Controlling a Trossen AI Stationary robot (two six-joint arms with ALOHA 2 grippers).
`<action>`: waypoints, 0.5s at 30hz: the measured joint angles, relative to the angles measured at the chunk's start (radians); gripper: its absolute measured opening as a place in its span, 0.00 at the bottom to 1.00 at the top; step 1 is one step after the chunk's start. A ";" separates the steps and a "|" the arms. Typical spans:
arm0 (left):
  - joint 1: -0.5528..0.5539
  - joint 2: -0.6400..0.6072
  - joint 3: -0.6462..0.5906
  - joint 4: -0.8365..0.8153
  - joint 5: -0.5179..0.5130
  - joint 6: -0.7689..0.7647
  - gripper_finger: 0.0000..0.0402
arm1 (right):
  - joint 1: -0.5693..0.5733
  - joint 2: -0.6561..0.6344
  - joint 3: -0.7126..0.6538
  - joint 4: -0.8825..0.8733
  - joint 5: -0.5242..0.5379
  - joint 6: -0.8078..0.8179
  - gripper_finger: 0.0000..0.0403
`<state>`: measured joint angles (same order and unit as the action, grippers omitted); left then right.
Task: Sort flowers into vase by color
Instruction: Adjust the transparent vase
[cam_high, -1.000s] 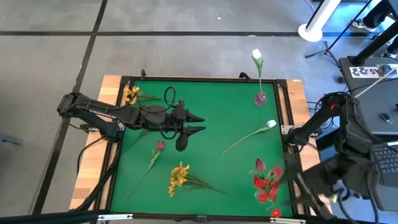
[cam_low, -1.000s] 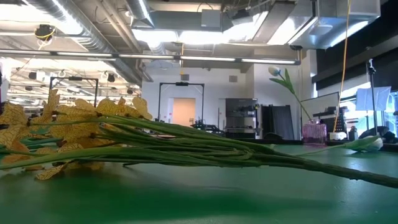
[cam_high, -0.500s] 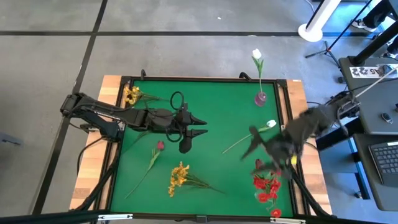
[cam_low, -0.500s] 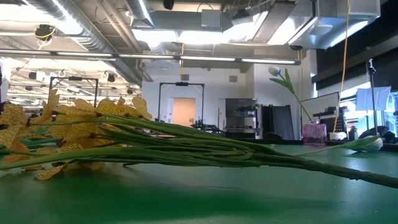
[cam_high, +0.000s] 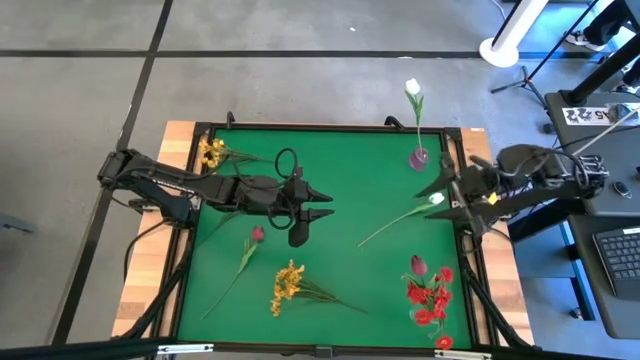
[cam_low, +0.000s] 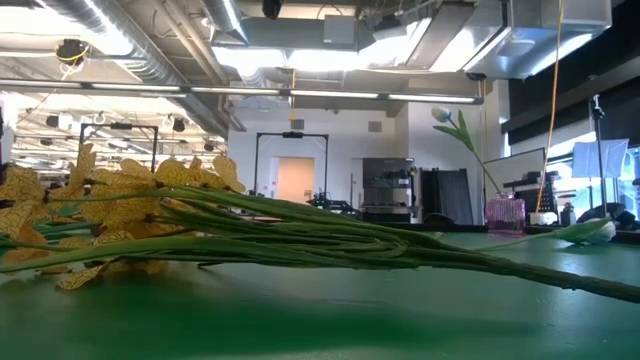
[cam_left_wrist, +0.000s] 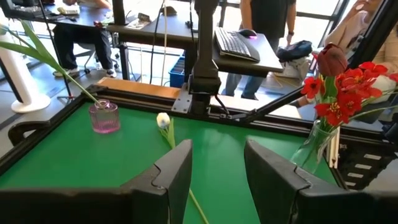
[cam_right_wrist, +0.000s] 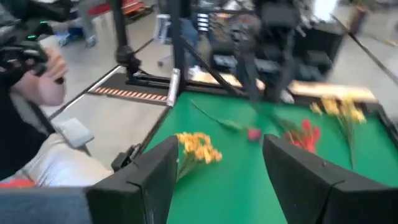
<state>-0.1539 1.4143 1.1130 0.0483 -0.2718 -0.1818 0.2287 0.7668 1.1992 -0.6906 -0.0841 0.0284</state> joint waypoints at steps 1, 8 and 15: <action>0.000 0.000 0.000 -0.001 0.000 0.000 0.35 | 0.000 -0.043 -0.039 -0.010 0.016 0.038 0.58; 0.000 0.000 0.000 -0.004 0.000 -0.002 0.35 | 0.000 -0.283 -0.241 -0.200 0.075 0.333 0.58; 0.000 0.000 0.000 -0.004 0.000 -0.003 0.35 | 0.000 -0.329 -0.340 -0.488 0.025 0.595 0.58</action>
<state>-0.1535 1.4143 1.1130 0.0444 -0.2718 -0.1844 0.2287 0.4377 0.8590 -1.1791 -0.0587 0.6235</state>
